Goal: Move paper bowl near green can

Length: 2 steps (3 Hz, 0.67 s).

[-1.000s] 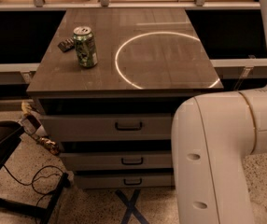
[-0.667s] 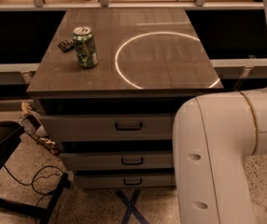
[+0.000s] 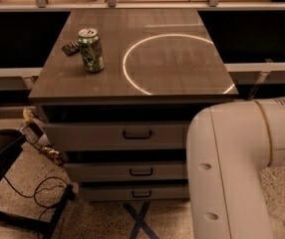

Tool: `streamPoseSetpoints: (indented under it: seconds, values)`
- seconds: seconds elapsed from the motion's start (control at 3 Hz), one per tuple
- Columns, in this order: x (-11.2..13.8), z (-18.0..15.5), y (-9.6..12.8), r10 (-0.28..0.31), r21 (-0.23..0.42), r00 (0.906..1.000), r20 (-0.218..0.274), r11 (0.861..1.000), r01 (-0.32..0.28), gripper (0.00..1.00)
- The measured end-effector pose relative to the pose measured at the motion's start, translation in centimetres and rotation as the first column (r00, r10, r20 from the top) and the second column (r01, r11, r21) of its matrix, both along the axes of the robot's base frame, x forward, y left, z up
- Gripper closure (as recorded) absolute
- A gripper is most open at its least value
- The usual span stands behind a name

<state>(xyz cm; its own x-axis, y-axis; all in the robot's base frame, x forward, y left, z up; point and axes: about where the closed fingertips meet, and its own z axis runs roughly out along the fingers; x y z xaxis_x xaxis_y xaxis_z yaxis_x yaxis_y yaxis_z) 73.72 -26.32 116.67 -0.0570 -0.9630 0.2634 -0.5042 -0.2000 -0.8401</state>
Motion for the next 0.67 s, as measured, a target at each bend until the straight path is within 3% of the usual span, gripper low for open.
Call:
streamPoseSetpoints:
  seconds: [0.67]
  values:
    - [-0.06,0.85,0.01,0.006,-0.011,0.9998,0.019,1.000,-0.006,1.00]
